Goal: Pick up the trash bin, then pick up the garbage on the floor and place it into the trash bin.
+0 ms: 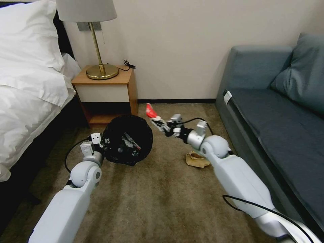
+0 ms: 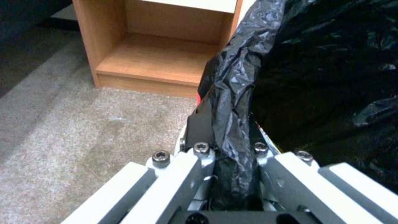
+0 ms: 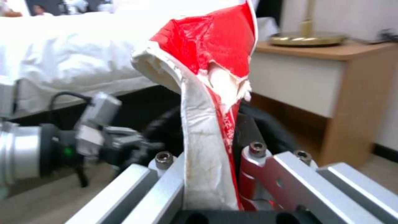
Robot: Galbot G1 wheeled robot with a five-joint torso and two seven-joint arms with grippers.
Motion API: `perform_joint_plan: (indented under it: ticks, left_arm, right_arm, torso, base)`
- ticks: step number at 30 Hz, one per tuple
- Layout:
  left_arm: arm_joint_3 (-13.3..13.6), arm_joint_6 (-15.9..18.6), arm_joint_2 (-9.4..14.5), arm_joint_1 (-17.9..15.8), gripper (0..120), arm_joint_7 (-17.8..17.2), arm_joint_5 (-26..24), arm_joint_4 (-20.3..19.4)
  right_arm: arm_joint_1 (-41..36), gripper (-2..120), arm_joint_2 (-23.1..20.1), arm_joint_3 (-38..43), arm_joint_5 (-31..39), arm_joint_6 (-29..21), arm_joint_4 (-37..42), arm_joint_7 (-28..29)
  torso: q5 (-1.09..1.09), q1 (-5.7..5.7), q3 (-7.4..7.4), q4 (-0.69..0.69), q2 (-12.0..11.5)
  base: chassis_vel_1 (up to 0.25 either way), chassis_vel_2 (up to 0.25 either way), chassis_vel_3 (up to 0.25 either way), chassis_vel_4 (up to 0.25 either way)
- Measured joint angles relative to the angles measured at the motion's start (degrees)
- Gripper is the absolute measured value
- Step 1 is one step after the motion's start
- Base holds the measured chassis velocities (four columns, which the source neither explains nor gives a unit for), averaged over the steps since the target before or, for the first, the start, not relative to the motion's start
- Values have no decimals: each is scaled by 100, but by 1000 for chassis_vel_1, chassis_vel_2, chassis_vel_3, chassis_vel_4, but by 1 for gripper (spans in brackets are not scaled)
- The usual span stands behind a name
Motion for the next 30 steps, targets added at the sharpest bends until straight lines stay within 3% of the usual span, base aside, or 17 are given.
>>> perform_joint_plan:
  ticks: [4, 7, 8, 9, 12, 14, 16, 30]
  left_arm:
    - [-163, -2, -6, 161, 2, 3, -58, -151]
    - [-220, -3, 4, 204, 2, -18, -65, -191]
    - [-290, -7, 22, 261, 2, -35, -84, -254]
    - [-290, -7, 22, 261, 2, -35, -84, -254]
    - [-375, -9, 54, 338, 2, -38, -108, -326]
    - [-401, -13, 59, 352, 2, -38, -109, -331]
    - [-461, -23, 73, 404, 2, -29, -110, -336]
    - [-661, -72, 62, 506, 2, -18, -93, -366]
  right_arm:
    - [309, 1, 493, -700, 37, 192, -517, 24]
    - [356, 2, 586, -798, 33, 236, -630, 23]
    - [402, 12, 713, -911, 18, 304, -786, 13]
    - [402, 12, 713, -911, 18, 304, -786, 13]
    - [417, 27, 767, -996, -1, 365, -875, 7]
    - [414, 30, 767, -1002, -3, 374, -881, 6]
    - [385, 42, 758, -1006, -7, 391, -884, -2]
    - [305, 88, 789, -964, -18, 579, -936, 62]
  torso:
    - [-1, 0, 0, 2, 0]
    - [-1, 0, 0, 2, 0]
    - [0, 0, 0, 2, 0]
    - [0, 0, 0, 2, 0]
    - [0, 0, -1, 0, 0]
    - [-1, 0, -1, 0, 0]
    - [0, 0, -1, 0, 0]
    - [1, 0, -1, 1, 1]
  base:
    - [0, 0, 0, 0]
    - [0, 0, 0, 0]
    - [0, 0, 0, 0]
    - [0, 0, 0, 0]
    - [0, 0, 0, 0]
    - [0, 0, 0, 0]
    - [0, 0, 0, 0]
    - [0, 0, 0, 0]
